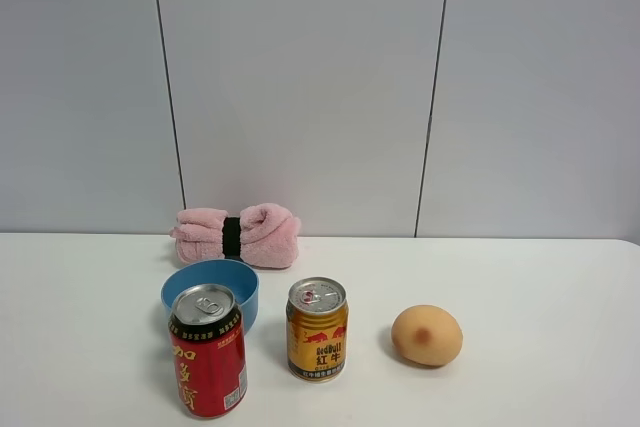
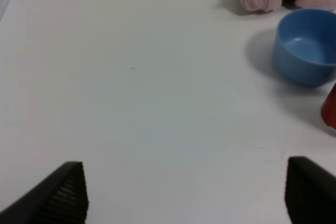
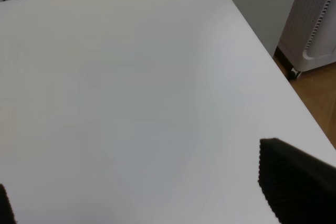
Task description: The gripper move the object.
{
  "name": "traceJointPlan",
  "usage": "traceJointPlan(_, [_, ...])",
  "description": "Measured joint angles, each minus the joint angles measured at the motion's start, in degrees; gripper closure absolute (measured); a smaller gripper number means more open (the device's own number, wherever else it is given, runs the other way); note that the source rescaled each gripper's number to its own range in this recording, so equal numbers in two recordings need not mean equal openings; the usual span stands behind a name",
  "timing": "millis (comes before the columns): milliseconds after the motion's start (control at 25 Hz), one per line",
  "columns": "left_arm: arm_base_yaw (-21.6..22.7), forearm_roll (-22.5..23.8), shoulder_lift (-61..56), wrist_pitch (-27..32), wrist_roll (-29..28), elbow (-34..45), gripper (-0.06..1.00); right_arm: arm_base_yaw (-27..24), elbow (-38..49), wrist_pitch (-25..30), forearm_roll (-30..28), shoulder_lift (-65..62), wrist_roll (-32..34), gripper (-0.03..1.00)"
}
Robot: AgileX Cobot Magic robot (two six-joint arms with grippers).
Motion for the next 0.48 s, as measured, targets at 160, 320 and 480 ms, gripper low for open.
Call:
traceJointPlan(160, [0.0, 0.0, 0.0, 0.0, 0.0, 0.0, -0.06, 0.0, 0.0, 0.0, 0.0, 0.0, 0.0, -0.03])
traceJointPlan(320, [0.0, 0.0, 0.0, 0.0, 0.0, 0.0, -0.06, 0.0, 0.0, 0.0, 0.0, 0.0, 0.0, -0.03])
traceJointPlan(480, [0.0, 0.0, 0.0, 0.0, 0.0, 0.0, -0.06, 0.0, 0.0, -0.2, 0.0, 0.0, 0.0, -0.03])
